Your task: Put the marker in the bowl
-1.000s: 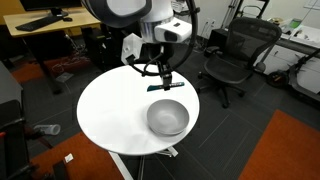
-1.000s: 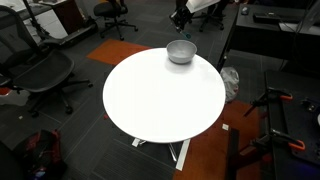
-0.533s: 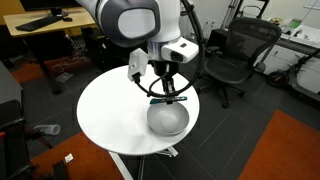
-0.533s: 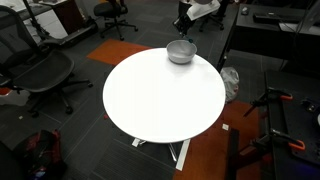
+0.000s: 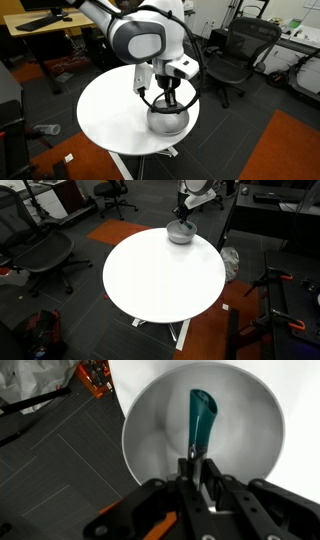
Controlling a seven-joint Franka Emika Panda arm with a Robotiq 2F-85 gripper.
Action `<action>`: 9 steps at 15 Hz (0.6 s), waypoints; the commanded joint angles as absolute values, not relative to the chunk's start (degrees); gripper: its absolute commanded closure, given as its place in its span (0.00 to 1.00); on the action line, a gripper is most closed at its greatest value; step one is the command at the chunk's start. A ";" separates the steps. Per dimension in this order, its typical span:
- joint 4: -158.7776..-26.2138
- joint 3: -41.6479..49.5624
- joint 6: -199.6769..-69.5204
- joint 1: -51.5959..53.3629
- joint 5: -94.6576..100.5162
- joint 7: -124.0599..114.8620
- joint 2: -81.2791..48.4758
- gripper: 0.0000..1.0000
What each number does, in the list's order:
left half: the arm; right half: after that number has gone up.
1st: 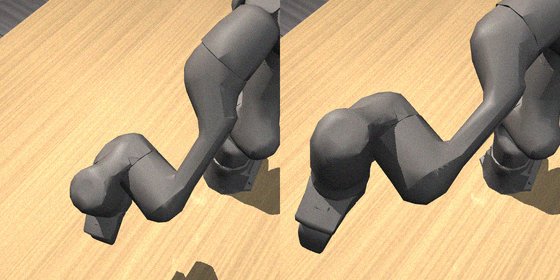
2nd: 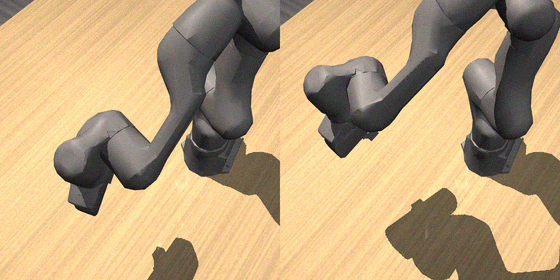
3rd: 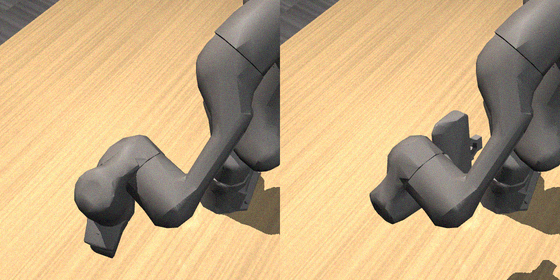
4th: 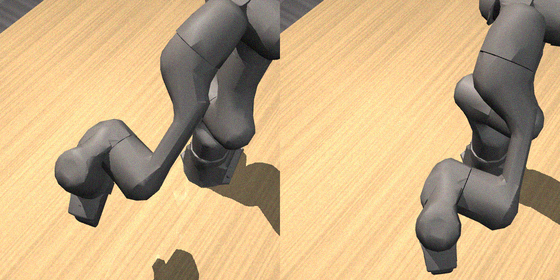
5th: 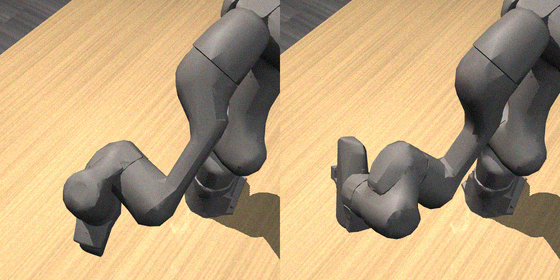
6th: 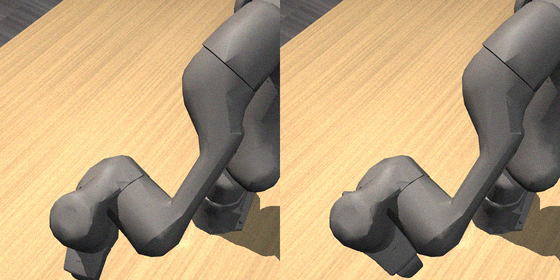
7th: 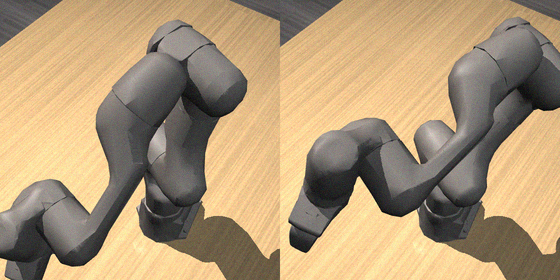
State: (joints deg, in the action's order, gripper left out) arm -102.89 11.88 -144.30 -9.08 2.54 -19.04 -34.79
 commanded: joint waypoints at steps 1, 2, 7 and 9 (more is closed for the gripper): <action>-100.92 11.67 -145.45 -9.34 0.78 -17.37 -36.50 0.50; -100.98 11.70 -145.77 -9.31 0.66 -17.48 -36.55 0.42; -104.31 11.93 -148.47 -8.50 0.79 -17.37 -32.96 0.05; -105.81 11.82 -147.94 -8.18 0.71 -17.22 -30.52 0.00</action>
